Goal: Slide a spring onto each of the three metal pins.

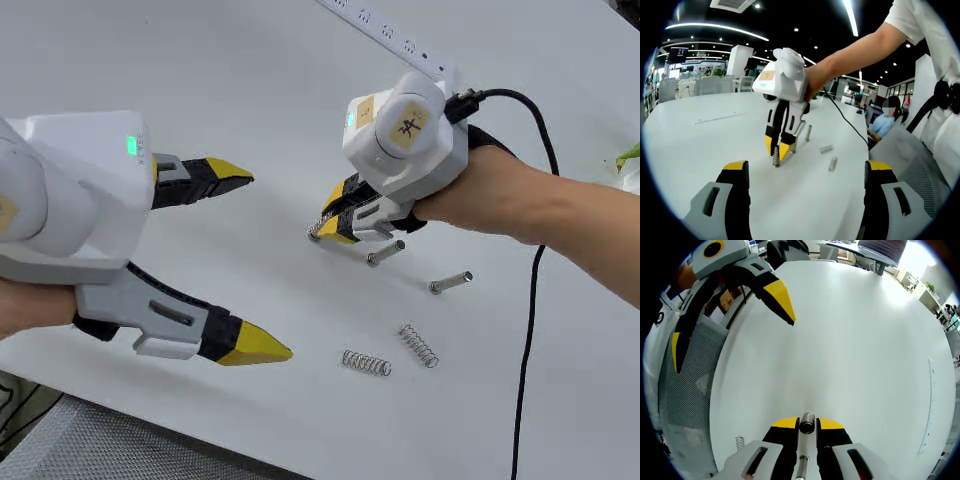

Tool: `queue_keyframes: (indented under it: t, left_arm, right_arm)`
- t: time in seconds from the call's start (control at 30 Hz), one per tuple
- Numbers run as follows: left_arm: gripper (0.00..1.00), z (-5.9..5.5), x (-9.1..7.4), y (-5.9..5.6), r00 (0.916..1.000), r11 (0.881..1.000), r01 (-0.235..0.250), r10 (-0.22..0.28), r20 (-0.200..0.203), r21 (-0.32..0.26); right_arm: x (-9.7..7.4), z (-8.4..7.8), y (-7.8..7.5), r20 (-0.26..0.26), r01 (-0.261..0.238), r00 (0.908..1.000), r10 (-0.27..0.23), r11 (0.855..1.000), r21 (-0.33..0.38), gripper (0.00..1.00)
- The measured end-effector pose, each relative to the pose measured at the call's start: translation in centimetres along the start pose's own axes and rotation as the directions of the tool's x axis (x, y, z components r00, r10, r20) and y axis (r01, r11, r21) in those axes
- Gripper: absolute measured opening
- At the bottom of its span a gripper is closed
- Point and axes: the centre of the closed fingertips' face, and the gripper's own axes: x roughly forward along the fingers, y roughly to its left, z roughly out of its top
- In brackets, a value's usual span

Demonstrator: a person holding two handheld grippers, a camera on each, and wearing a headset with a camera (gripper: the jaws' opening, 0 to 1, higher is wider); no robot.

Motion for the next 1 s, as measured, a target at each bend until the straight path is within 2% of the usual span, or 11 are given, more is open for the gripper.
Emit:
queue_keyframes:
  t: [0.4, 0.6, 0.87, 1.0]
  left_arm:
    - [0.95, 0.0, 0.0, -0.2, 0.9999, 1.000, 0.005, -0.005, -0.015, 0.013]
    - [0.97, -0.1, 0.0, -0.3, 0.9996, 1.000, 0.009, -0.008, -0.027, 0.023]
    - [0.99, -0.3, 0.0, -0.4, 0.9988, 0.999, 0.014, -0.013, -0.048, 0.035]
    - [0.99, -0.4, -0.1, -0.3, 0.9980, 0.999, 0.016, -0.013, -0.063, 0.042]
  right_arm:
    - [-1.0, 0.2, 0.3, 0.029, 0.008, 0.9995, -0.008, 1.000, 0.013, 0.19]
    - [-1.8, 0.5, 0.4, 0.068, 0.022, 0.9974, -0.024, 0.999, 0.029, 0.28]
    - [-3.9, 1.2, 0.8, 0.149, 0.031, 0.9881, -0.037, 0.998, 0.048, 0.42]
    - [-5.1, 1.2, 1.1, 0.191, 0.044, 0.9799, -0.057, 0.997, 0.069, 0.47]
